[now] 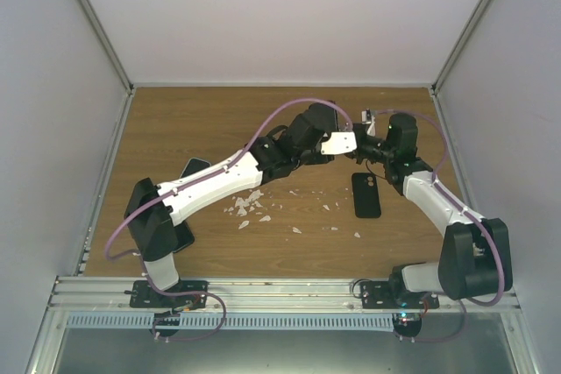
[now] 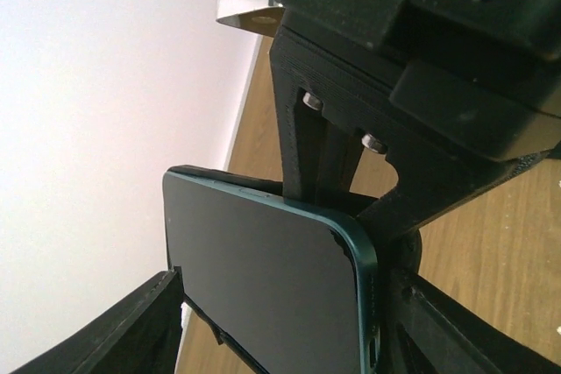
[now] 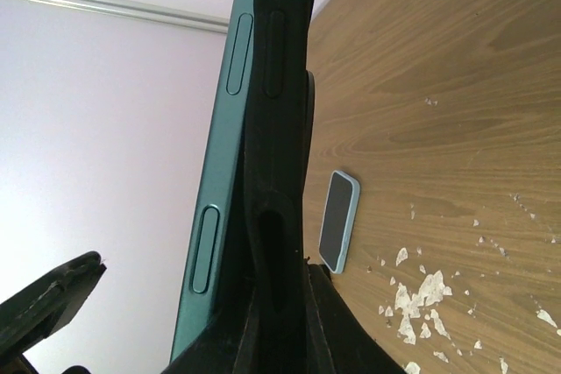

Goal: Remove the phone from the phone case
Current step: Remove the phone case from the phone.

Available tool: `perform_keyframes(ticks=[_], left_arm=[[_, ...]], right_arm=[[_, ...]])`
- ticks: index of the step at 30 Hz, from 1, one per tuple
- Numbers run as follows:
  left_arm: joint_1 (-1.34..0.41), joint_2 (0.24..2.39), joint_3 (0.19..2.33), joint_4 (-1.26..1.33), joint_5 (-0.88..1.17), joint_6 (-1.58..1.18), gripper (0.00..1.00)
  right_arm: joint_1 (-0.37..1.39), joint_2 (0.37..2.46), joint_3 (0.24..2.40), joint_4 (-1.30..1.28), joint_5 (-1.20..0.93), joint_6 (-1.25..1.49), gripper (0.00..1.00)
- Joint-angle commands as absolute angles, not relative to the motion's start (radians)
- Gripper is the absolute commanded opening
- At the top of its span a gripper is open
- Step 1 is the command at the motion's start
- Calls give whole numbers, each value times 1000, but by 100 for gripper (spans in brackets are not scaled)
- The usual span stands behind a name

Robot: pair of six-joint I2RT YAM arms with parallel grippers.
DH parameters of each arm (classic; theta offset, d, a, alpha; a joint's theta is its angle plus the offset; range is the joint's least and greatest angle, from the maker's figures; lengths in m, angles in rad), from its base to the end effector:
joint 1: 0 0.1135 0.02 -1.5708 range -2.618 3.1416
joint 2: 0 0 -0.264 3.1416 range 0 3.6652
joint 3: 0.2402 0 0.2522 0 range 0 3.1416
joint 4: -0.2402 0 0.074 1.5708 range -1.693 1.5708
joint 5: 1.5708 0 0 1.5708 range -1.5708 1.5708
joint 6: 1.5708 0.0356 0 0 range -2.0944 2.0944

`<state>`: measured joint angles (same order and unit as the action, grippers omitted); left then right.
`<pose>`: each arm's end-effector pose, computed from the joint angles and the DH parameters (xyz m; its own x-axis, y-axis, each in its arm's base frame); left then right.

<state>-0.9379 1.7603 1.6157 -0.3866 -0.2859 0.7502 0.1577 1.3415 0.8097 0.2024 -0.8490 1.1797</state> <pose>0.2530 -0.3279 0.3421 0.2102 0.8194 -0.5333 0.6650 0.2801 0.6923 0.2860 0.0725 0.2665 -0.8662 0.4808 -0.1362 -0.0116 0.2532 0.9673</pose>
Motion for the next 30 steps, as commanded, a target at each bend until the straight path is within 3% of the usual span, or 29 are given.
perform_keyframes(ticks=[1, 4, 11, 18, 30], left_arm=[[-931, 1764, 1628, -285, -344, 759, 63], [-931, 1736, 1641, -327, -231, 709, 63], [-925, 1748, 1680, -361, -205, 692, 63], [-917, 1770, 1704, -381, -231, 733, 61], [-900, 1756, 1553, -283, -340, 852, 61]], right_arm=[[171, 1301, 818, 270, -891, 1175, 0], [171, 1305, 814, 274, -889, 1174, 0], [173, 1301, 816, 276, -889, 1171, 0], [172, 1298, 815, 274, -890, 1165, 1], [173, 1302, 829, 296, -906, 1194, 1]])
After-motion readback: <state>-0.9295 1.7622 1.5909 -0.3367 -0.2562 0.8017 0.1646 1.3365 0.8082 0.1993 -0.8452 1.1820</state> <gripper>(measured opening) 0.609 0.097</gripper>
